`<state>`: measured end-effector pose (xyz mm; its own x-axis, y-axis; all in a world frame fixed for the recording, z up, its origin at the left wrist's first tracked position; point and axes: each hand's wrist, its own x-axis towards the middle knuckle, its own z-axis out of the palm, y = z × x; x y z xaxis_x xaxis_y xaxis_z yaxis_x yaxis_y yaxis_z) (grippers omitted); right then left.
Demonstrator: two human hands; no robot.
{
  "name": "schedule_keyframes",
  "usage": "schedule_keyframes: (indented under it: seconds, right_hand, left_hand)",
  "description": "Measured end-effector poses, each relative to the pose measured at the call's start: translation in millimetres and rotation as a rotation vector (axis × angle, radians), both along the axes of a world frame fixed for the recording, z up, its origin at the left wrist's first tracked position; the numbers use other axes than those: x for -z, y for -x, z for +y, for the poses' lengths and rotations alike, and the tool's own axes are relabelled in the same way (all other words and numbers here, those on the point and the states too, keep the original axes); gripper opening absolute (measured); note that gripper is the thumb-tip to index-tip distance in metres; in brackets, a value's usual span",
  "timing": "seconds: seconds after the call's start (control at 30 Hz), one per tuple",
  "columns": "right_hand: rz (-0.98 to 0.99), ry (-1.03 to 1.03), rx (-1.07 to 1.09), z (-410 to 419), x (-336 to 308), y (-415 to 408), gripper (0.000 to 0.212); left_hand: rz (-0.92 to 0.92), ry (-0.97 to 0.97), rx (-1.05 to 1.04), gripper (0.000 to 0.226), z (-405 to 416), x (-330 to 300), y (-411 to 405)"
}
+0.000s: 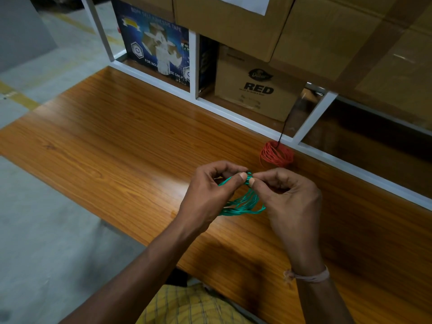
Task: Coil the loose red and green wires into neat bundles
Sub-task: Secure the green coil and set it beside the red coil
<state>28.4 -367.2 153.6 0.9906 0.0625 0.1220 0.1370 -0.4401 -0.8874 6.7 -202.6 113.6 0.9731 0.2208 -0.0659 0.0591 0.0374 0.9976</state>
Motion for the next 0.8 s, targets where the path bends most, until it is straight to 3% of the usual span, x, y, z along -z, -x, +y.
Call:
schedule_keyframes:
  seconds: [0.27,0.5,0.8]
  right_hand:
    - [0.082,-0.070,0.006,-5.6,-0.6,-3.8,0.008]
    - [0.153,-0.021,-0.073,-13.2,-4.0,-10.0,0.036]
    - [0.157,-0.031,-0.136,-14.4,0.8,-8.6,0.018]
  left_hand:
    - [-0.011,-0.093,0.063,0.010,1.6,1.7,-0.6]
    - [-0.024,-0.165,0.161,0.015,5.7,1.6,-0.6]
    - [-0.029,-0.179,0.148,0.012,5.9,3.5,1.3]
